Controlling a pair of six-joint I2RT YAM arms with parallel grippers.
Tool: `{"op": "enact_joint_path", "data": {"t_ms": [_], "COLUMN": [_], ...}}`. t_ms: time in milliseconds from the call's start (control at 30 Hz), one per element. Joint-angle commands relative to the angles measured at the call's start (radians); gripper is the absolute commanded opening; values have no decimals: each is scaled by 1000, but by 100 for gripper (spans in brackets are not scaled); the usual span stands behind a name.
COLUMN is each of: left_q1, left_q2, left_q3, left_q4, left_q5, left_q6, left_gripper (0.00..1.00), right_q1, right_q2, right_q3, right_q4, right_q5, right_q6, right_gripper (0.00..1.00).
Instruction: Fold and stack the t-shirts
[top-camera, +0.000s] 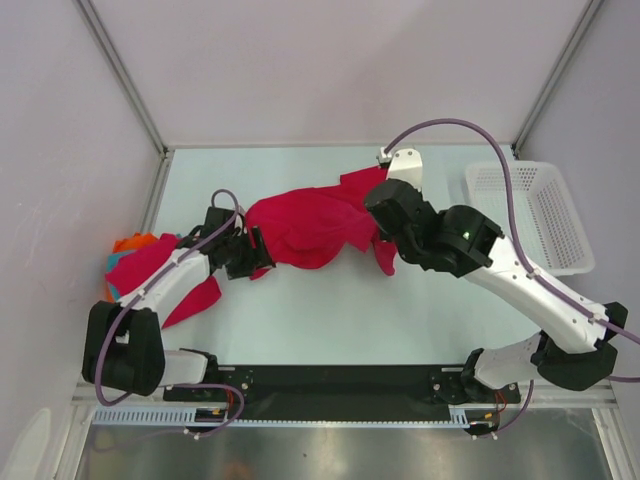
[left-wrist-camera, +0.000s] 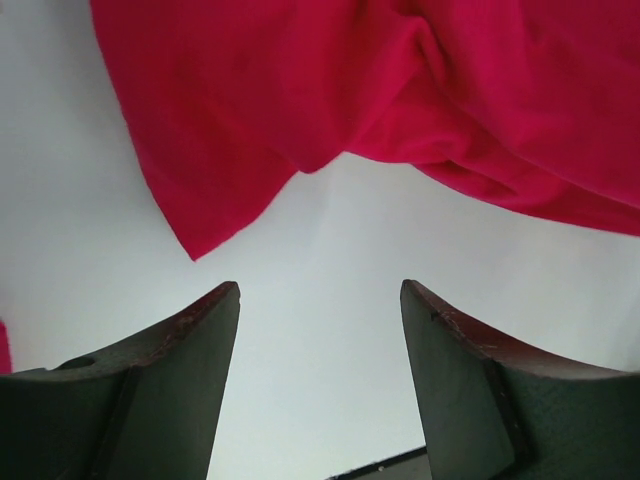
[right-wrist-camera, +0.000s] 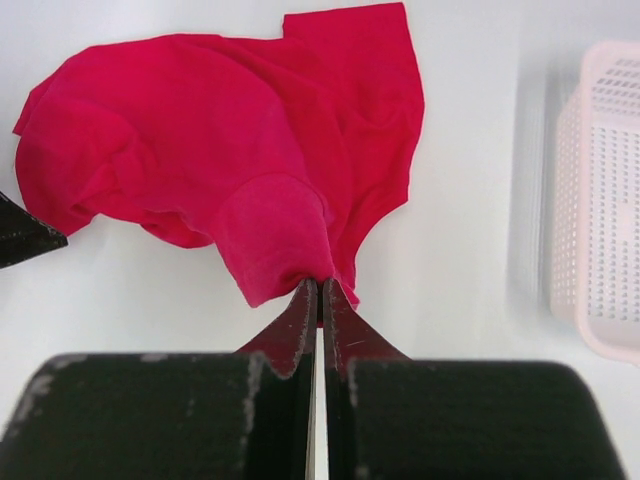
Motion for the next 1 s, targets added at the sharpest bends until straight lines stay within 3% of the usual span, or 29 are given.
{"op": "enact_joint_path", "data": {"t_ms": [0,200,567,767,833,867,900,967], "left_q1": [-50,-98,-129,-132,-135,-133,-135,-135], "left_q2": [31,62,172,219,245,250,252,243], "left_q3": [52,92,64,15,1,-5,-9,-11], "left_q4": [-35,-100,-46,58,89,103,121,126], "left_q5": [-187,-376,-376,-290,-263,-247,-243,-209], "left_q6": [-40,-53,-82,-106,-109,-108,-109,-114], "left_gripper": [71,71,72,69,59,22,1,0], "right_q1": [-23,-67,-95,-96,-96,-96,-96,-96], "right_q2": [-66,-139,-179,-189,-189,-189,-189,-191], "right_q3": [11,-29,-37,-32,-31,-31,-31,-29], "right_q4": [-4,-7,-22,-32,-35,-36,-39,-44], "right_q5": [42,36,30,22,19,22,24,28], "right_q6": [-12,-15,-14,-9,-6,-6,-7,-9], "right_gripper": [0,0,0,0,0,0,0,0]}}
